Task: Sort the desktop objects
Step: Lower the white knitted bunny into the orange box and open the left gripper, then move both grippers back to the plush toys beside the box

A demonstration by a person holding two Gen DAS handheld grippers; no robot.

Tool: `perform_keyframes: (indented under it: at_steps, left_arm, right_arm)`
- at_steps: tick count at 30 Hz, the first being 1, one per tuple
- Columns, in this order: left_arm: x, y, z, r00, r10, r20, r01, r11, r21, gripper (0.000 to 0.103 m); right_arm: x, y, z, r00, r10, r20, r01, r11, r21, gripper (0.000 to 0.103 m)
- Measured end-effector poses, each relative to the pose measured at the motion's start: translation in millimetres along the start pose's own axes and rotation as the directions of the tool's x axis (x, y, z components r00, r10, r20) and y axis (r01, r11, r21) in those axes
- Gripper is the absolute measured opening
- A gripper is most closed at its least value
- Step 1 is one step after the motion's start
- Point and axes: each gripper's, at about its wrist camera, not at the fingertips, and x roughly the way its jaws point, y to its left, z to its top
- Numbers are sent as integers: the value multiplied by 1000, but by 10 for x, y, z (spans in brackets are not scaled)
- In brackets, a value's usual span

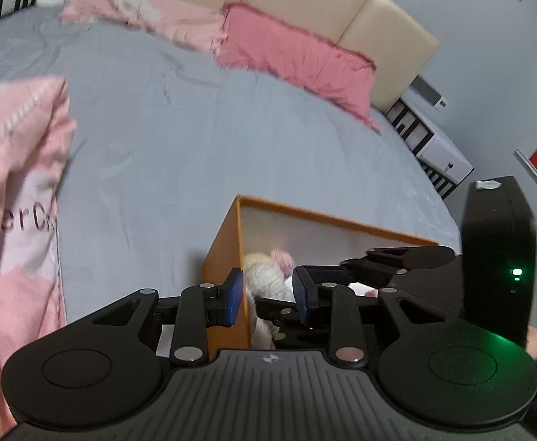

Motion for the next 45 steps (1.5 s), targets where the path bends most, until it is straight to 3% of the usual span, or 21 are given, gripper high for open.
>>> perform_keyframes:
  at_steps: [3, 8, 14, 20, 24, 30, 33, 34, 39, 45]
  left_arm:
    - [-121, -99, -27, 998, 4, 64, -7, 999, 41, 33]
    - [-303, -267, -107, 989, -10, 149, -5, 995, 99, 33]
    - [-461, -511, -334, 984, -55, 169, 21, 981, 195, 33]
    - [-544, -558, -597, 993, -79, 87, 59, 976, 211, 33]
    - [-565, -582, -701, 997, -71, 28, 63, 974, 218, 33]
    - [-529, -603, -799, 992, -45, -114, 71, 969, 238, 35]
    - [-514, -626, -861, 985, -25, -168, 70, 961, 266, 46]
    - [-507, -644, -893, 983, -19, -183, 71, 957, 282, 54]
    - [-475, -871, -1142, 972, 89, -217, 14, 903, 430, 55]
    - [-258, -1074, -1428, 921, 225, -318, 13, 799, 601, 58]
  right_arm:
    - [-222, 27, -28, 996, -30, 86, 30, 1000, 6, 55]
    - [-685, 34, -211, 978, -16, 207, 6, 999, 51, 54]
    - [-1177, 62, -599, 951, -53, 304, 20, 993, 112, 54]
    - [-1558, 102, -1149, 925, -122, 360, 58, 981, 183, 54]
    - [-1700, 148, -1544, 920, -153, 361, 68, 969, 238, 54]
    - [-1606, 143, -2068, 950, -183, 254, 94, 941, 326, 52]
    - [-1517, 93, -2281, 958, -206, 200, 118, 918, 380, 51]
    - [-1487, 65, -2342, 959, -215, 183, 127, 908, 399, 51]
    - [-1447, -25, -2531, 959, -227, 171, 127, 881, 456, 51]
    - [-1385, -104, -2584, 970, -196, 146, 97, 858, 505, 51]
